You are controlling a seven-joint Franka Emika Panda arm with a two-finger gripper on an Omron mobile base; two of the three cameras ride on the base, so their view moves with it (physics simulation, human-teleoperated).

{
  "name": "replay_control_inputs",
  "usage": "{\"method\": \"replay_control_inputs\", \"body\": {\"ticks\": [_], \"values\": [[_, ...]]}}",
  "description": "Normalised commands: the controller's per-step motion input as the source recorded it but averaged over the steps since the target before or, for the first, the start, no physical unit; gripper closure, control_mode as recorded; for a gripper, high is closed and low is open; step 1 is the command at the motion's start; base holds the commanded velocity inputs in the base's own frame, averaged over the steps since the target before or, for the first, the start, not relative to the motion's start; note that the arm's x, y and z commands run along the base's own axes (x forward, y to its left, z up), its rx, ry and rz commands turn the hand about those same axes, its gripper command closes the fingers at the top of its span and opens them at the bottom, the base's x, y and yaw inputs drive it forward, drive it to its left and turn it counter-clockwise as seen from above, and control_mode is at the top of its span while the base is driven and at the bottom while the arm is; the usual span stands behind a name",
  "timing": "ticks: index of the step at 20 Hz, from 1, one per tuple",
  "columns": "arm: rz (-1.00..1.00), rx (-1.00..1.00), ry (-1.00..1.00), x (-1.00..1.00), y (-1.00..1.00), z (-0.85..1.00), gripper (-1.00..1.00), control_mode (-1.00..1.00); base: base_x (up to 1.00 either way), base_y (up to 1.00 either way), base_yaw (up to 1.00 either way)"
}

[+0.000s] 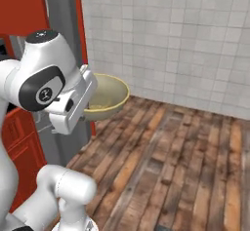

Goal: Open the cabinet. Pick the bowls from the counter and place them in the cabinet. Then close the cabinet.

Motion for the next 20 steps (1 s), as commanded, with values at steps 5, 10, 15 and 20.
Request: {"method": "replay_control_inputs", "body": {"ticks": [5, 10, 15, 20], "values": [[0.00, 0.00, 0.00, 0.00, 0.00, 0.00, 1.00, 1.00, -0.53, -0.05, 0.12], [0.00, 0.00, 0.00, 0.00, 0.00, 0.00, 1.00, 1.00, -0.73, 0.21, 0.10], [0.00, 0.00, 0.00, 0.00, 0.00, 0.00, 1.00, 1.00, -0.59, 0.47, 0.38], [0.00, 0.00, 0.00, 0.00, 0.00, 0.00, 1.00, 1.00, -0.19, 0.08, 0.68]]}}
